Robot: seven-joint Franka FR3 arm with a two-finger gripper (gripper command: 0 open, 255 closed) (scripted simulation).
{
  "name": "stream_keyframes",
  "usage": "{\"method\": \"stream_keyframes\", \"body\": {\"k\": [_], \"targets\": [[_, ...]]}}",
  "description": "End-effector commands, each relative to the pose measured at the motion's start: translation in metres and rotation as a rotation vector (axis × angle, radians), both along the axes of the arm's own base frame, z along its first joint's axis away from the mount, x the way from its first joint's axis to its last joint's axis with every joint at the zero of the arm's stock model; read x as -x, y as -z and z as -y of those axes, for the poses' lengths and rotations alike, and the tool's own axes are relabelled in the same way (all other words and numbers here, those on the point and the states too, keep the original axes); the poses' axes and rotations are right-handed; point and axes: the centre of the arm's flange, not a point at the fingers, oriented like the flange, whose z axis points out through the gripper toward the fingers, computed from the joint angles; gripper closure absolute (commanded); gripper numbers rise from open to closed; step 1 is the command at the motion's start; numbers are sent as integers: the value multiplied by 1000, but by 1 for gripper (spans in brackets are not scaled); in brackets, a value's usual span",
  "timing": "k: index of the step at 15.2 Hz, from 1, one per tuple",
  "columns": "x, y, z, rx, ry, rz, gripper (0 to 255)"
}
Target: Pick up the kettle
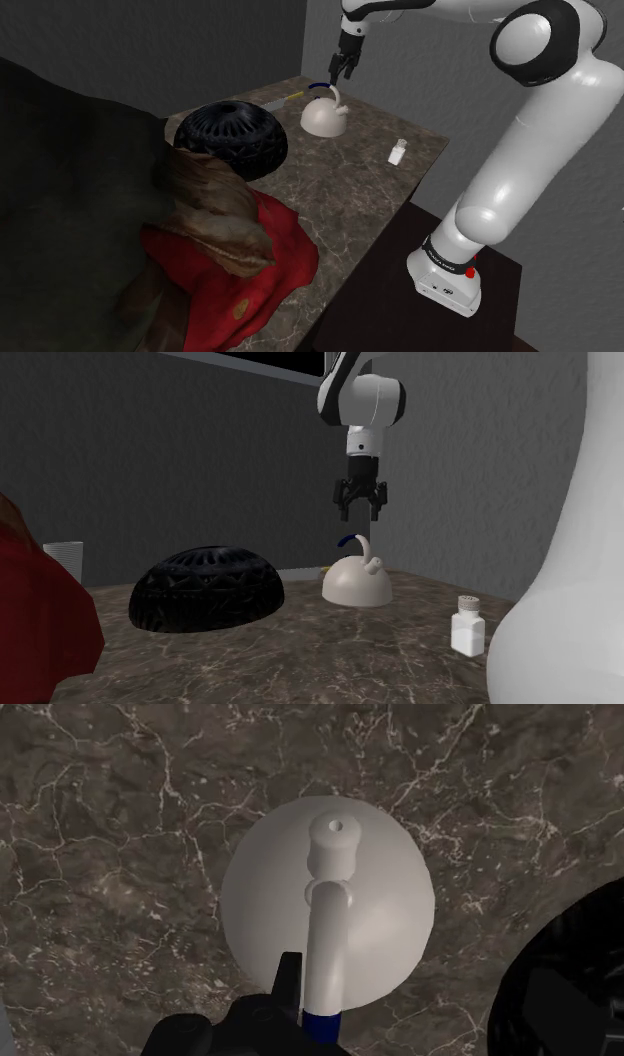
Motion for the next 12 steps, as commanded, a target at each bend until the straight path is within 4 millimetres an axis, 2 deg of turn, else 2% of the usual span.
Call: {"method": "stream_keyframes", "body": {"k": [1, 3, 10, 12], "targets": [[-22, 5, 18, -1, 1, 0, 0], [-43, 10, 33, -3, 3, -1, 0], [-43, 47, 33, -3, 3, -1, 0], [-43, 50, 33, -3, 3, -1, 0]]}}
